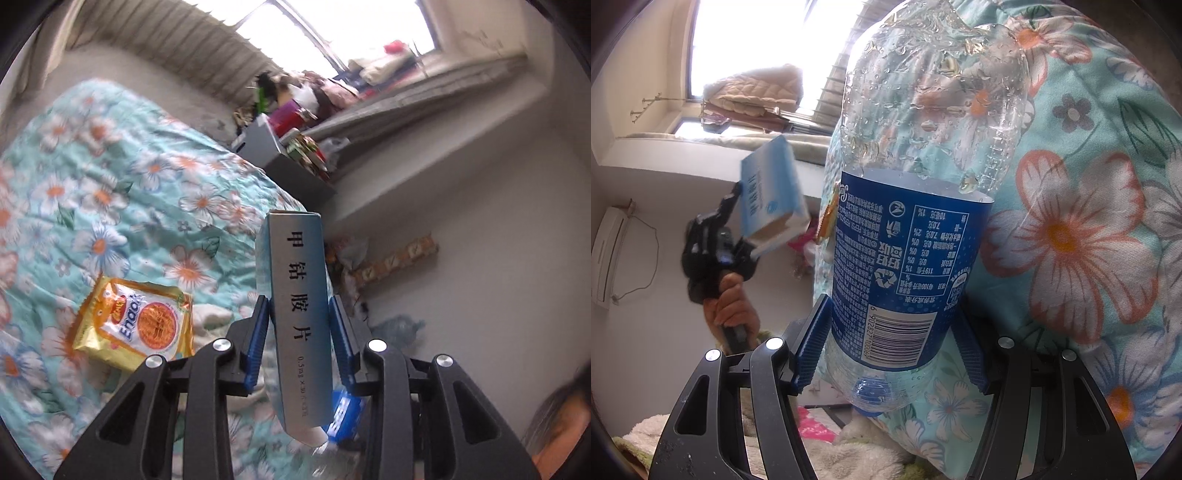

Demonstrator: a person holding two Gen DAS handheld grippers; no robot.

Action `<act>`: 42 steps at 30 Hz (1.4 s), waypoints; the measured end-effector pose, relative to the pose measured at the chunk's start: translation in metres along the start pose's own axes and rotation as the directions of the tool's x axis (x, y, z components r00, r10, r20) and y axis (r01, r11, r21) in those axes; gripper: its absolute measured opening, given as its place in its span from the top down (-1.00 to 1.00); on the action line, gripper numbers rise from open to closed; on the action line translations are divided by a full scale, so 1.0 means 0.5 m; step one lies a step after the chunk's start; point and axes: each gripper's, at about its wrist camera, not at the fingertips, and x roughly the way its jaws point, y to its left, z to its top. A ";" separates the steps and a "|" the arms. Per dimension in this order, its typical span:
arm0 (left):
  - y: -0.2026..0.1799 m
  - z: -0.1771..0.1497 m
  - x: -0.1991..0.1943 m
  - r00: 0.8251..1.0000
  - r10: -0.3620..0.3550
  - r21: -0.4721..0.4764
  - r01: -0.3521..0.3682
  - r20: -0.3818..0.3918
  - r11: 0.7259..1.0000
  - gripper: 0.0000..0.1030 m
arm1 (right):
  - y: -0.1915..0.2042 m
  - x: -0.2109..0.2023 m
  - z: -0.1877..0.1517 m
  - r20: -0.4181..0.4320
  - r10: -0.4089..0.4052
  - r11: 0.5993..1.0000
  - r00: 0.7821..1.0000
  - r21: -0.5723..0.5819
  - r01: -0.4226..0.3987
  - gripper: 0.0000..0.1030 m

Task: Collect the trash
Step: 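Lift the white box with the left tool while the right tool holds the bottle, then carry box and bottle over the blue wastebasket and open both tools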

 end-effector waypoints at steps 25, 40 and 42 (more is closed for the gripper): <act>-0.040 -0.249 0.032 0.926 0.266 0.362 -0.159 -0.267 0.918 0.35 | 0.030 0.001 -0.042 0.111 -0.119 0.993 0.987 0.037 0.116 -0.36; -0.081 -0.246 0.034 0.934 0.269 0.404 -0.159 -0.233 0.901 0.43 | 0.006 -0.031 -0.096 0.166 -0.036 0.999 0.986 0.031 0.031 -0.10; -0.112 -0.238 0.048 0.941 0.248 0.426 -0.133 -0.229 0.895 0.43 | -0.009 -0.058 -0.099 0.187 0.006 0.999 0.982 0.043 -0.014 -0.10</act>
